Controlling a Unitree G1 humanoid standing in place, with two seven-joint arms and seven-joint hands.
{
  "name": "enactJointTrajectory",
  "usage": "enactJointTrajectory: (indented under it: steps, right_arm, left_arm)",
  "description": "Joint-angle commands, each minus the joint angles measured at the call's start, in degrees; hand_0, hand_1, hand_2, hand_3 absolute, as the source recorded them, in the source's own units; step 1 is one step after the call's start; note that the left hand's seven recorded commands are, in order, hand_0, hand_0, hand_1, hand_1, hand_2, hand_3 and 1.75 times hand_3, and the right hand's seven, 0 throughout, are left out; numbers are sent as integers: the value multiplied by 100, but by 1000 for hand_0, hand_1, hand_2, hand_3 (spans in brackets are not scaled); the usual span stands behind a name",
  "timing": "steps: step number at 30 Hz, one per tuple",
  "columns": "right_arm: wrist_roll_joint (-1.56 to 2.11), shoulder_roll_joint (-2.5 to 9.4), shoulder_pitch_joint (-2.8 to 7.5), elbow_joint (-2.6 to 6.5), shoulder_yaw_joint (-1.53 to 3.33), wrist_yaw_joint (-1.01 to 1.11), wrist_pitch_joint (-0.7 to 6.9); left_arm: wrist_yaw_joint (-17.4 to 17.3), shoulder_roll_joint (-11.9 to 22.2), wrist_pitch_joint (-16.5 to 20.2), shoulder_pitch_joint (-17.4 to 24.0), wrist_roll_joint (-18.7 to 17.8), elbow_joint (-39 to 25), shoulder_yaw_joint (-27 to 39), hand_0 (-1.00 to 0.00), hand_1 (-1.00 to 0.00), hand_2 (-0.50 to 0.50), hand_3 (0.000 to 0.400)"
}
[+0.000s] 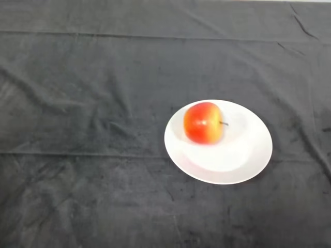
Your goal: Move the apple to the plate
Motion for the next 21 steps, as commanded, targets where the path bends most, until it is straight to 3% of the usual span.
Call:
enactJointTrajectory:
  steps: [1,8,21]
  right_arm:
    - [151,-158,-153,-140,-63,8,-28]
    - [152,-159,-154,-139,-64,8,-27]
    - [153,-162,-157,-132,-67,10,-25]
  left_arm:
    - [-32,351,-165,265,-98,-165,307,0,0,0,0]
    - [-70,238,-392,500,-199,229,949,0,0,0,0]
    - [55,76,-329,244,-42,718,1527,0,0,0,0]
